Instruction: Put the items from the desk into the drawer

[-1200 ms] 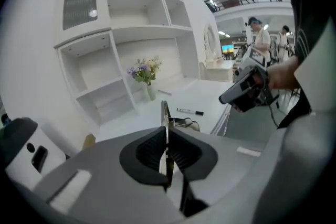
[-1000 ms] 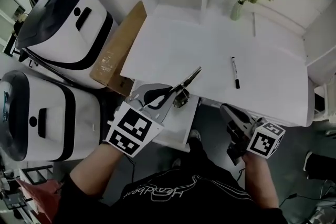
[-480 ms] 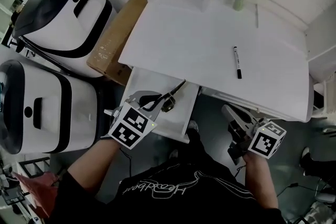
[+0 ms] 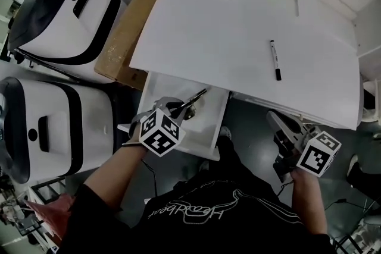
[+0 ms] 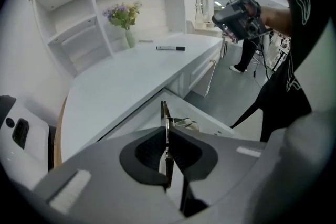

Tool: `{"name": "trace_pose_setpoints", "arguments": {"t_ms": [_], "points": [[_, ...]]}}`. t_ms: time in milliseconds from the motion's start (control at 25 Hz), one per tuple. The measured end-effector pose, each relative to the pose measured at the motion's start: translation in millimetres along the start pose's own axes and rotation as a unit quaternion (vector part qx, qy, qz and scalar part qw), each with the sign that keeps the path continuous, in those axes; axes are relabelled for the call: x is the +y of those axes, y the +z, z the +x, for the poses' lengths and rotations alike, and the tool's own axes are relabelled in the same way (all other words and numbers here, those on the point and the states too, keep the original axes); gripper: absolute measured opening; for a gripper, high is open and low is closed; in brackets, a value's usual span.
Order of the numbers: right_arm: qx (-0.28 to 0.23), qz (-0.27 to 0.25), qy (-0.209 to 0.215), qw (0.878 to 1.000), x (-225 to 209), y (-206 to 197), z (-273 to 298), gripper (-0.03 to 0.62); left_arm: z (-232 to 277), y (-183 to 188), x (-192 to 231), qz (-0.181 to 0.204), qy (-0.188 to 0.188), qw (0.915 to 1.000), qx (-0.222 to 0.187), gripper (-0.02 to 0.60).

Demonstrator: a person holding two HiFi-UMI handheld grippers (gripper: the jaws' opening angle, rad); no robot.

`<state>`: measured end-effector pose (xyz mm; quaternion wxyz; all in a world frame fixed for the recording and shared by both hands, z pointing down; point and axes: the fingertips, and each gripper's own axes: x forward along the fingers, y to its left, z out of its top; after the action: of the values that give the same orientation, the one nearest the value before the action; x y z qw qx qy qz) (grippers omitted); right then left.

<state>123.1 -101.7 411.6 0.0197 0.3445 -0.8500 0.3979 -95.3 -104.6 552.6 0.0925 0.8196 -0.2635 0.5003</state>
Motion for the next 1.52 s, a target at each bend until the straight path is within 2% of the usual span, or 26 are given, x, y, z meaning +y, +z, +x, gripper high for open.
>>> {"name": "trace_pose_setpoints", "arguments": {"t_ms": [160,320,520,680,1000,1040,1160,1280,1400,1520], "points": [[0.005,-0.007,-0.008,1.0,-10,11,-3,0.009,34,-6,5,0.024,-0.001,0.9993,0.03,0.023],[0.009,-0.025,-0.024,0.999,-22,23,-7,0.009,70,-22,12,0.096,0.022,0.9922,0.077,0.025],[0.015,-0.019,-0.038,0.999,-42,32,-7,0.009,113,-36,17,0.121,0.029,0.9857,0.114,0.025],[0.019,-0.002,-0.037,0.999,-51,32,-2,0.009,135,-47,28,0.148,0.053,0.9787,0.132,0.025],[0.019,0.013,-0.047,0.999,-59,31,-3,0.009,150,-65,20,0.165,0.048,0.9753,0.139,0.032],[0.019,0.013,-0.048,0.999,-59,31,-3,0.009,150,-66,18,0.163,0.043,0.9759,0.139,0.046],[0.02,0.014,-0.046,0.999,-58,30,-2,0.009,153,-69,10,0.145,0.019,0.9788,0.143,0.181],[0.02,0.014,-0.04,0.999,-54,28,0,0.009,147,-59,7,0.125,-0.002,0.984,0.127,0.2],[0.019,0.011,-0.033,0.999,-48,26,2,0.009,131,-46,4,0.096,-0.031,0.9896,0.102,0.258],[0.014,0.009,-0.027,1.0,-36,23,3,0.008,105,-32,0,0.09,-0.044,0.9923,0.073,0.264]]}}
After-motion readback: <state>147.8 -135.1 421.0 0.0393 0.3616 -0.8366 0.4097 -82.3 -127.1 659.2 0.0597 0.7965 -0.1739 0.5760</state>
